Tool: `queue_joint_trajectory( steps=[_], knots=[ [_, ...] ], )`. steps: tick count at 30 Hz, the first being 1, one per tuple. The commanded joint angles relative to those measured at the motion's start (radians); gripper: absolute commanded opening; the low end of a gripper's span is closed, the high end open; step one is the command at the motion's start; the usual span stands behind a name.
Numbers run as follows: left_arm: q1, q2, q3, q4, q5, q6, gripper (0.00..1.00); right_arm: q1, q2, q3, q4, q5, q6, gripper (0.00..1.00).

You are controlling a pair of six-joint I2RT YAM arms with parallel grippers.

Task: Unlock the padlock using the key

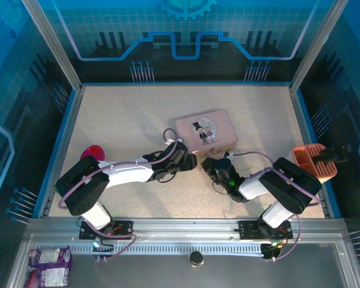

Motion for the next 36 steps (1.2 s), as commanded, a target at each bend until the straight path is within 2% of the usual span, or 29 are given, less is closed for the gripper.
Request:
queue_joint_trajectory(
  steps=[1,4,7,15,20,27,36],
  knots=[
    [0.005,-0.059,-0.005,-0.009,-0.048,0.032,0.66,-0.002,0.01,-0.019,0.031,0.05,0.058,0.08],
    [0.035,-0.071,0.008,-0.009,-0.044,0.061,0.68,-0.024,0.021,-0.028,0.057,0.027,0.053,0.08],
    [0.074,-0.049,0.021,0.048,0.018,0.104,0.71,-0.053,0.066,-0.02,0.143,-0.044,0.037,0.08],
    [0.144,0.083,0.12,-0.025,0.025,0.129,0.72,-0.065,0.082,-0.007,0.16,-0.066,0.029,0.08],
    [0.147,0.123,0.117,-0.037,0.014,0.112,0.71,-0.1,0.044,-0.014,0.127,-0.071,0.015,0.09],
    [0.147,0.084,0.026,0.012,-0.054,0.074,0.68,-0.164,-0.022,-0.016,0.061,-0.083,-0.018,0.09],
    [0.148,0.084,0.02,0.029,-0.036,0.063,0.68,-0.198,-0.015,0.01,0.086,-0.116,-0.029,0.09]
  ],
)
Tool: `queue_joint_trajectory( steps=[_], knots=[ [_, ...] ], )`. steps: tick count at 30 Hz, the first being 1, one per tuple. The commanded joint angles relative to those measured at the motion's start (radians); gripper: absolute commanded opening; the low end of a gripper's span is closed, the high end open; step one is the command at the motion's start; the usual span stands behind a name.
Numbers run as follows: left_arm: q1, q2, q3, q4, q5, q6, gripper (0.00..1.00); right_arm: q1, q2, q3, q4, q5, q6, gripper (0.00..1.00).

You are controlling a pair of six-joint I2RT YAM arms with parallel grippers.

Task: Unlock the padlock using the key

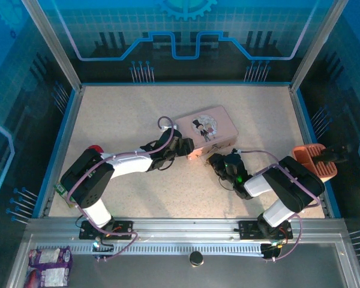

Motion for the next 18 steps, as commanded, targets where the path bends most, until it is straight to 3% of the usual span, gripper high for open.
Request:
queue_joint_trajectory(
  steps=[1,13,16,18],
  knots=[
    [0.005,0.012,-0.035,-0.099,-0.022,-0.01,0.67,-0.031,-0.003,0.041,0.031,0.035,-0.02,0.09],
    [-0.007,0.021,-0.04,-0.097,-0.02,-0.025,0.67,-0.076,-0.022,0.066,-0.021,0.039,0.003,0.09],
    [-0.006,0.013,-0.051,-0.08,-0.031,-0.042,0.67,-0.101,0.045,0.059,0.121,0.003,0.051,0.07],
    [-0.007,0.016,-0.046,-0.074,-0.026,-0.046,0.67,-0.099,0.062,0.081,0.126,-0.006,0.07,0.07]
  ],
)
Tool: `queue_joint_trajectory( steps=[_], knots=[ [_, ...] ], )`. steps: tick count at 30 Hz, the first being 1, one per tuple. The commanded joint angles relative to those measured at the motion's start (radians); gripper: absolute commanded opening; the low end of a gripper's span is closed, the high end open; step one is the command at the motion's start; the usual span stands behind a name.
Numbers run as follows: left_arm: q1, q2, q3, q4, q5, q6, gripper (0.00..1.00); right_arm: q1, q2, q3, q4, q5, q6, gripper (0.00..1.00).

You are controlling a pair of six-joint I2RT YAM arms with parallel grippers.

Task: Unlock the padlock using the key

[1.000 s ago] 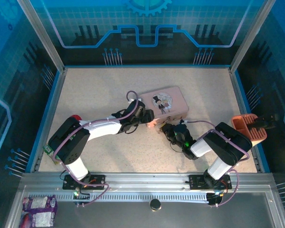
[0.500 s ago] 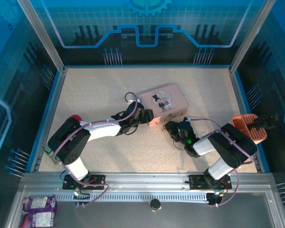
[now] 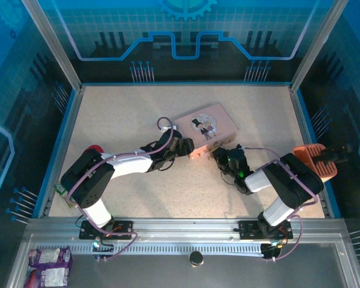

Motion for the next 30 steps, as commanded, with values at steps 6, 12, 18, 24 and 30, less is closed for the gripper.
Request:
queue_joint_trajectory(
  steps=[6,12,18,24,30],
  knots=[
    [-0.006,0.034,-0.014,-0.107,-0.021,-0.011,0.66,-0.011,-0.014,0.068,0.045,0.042,0.025,0.07],
    [-0.002,0.021,-0.035,-0.107,-0.031,-0.006,0.67,-0.08,-0.107,0.027,-0.05,0.041,-0.004,0.08],
    [-0.001,-0.006,-0.058,-0.036,-0.017,-0.01,0.67,-0.113,-0.158,0.011,-0.083,-0.013,-0.033,0.08],
    [0.013,-0.065,-0.043,-0.058,0.006,0.024,0.7,-0.113,-0.273,0.048,-0.244,-0.054,-0.163,0.08],
    [0.047,-0.214,-0.068,-0.106,0.032,0.096,0.75,-0.102,-0.398,0.103,-0.46,-0.124,-0.341,0.09]
  ],
)
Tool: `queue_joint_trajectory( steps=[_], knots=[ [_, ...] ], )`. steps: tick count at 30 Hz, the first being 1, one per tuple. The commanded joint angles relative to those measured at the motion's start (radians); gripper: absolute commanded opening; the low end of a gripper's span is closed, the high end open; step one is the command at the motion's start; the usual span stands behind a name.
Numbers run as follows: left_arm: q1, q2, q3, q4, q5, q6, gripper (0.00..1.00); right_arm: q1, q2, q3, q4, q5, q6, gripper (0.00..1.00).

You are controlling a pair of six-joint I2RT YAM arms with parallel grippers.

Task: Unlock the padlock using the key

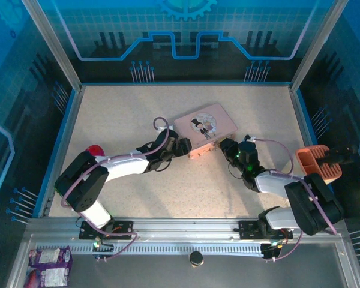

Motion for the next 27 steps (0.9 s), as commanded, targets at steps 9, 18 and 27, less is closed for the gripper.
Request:
queue_joint_trajectory(
  steps=[9,18,27],
  knots=[
    [0.069,-0.405,-0.176,-0.108,0.002,0.218,0.78,0.14,-0.34,0.182,-0.66,-0.052,-0.485,0.09],
    [0.117,-0.721,-0.408,-0.13,-0.026,0.313,0.81,0.367,-0.399,0.28,-0.979,0.034,-0.734,0.09],
    [0.121,-0.859,-0.478,-0.174,-0.001,0.374,0.83,0.491,-0.285,0.314,-1.136,0.028,-0.825,0.09]
  ],
)
